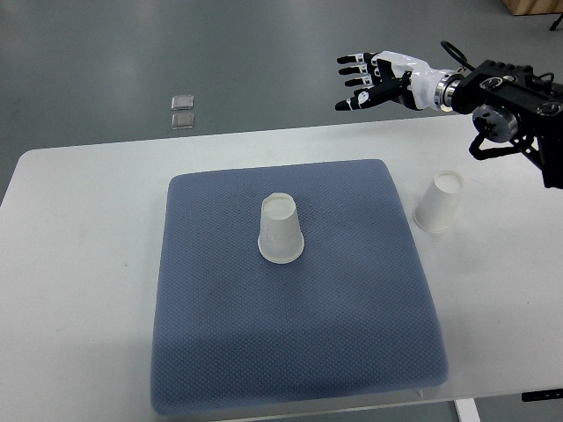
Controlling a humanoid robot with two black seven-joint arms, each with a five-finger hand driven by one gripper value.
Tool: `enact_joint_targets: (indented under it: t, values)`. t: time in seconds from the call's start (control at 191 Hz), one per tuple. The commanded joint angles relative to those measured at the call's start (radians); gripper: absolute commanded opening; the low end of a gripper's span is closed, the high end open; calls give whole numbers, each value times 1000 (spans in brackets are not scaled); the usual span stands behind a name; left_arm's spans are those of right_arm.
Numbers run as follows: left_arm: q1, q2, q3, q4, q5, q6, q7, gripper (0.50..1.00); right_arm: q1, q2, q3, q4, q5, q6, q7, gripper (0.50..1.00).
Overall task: Stack paper cups
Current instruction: 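Raise the right hand and swing it toward the standing white paper cup, then lower the right hand down over the second white paper cup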
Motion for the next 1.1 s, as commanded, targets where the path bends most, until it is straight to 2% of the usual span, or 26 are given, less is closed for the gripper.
enact_joint_targets:
  t: [0.0, 0.168, 0.32, 0.561, 0.708, 1.096]
  values:
    - [0, 0, 0, -15, -1, 0, 0, 1000, 187, -5, -357, 86, -1, 44, -1, 926]
    - [-2, 0, -2, -24, 1, 0, 0, 1000, 500, -19, -693, 364, -70, 156, -1, 926]
    - [-2, 0, -5, -38, -1, 0, 0, 1000, 690, -18, -804, 540, -235, 206, 1, 926]
    - [0, 0, -3, -44, -1, 0, 0, 1000, 821, -27, -851, 638, -240, 269, -1, 926]
    - [0, 0, -3, -41, -1, 0, 0, 1000, 913, -47, -859, 698, -235, 270, 1, 926]
    - [-2, 0, -2, -44, -1, 0, 0, 1000, 1028, -136, -856, 732, -199, 270, -1, 926]
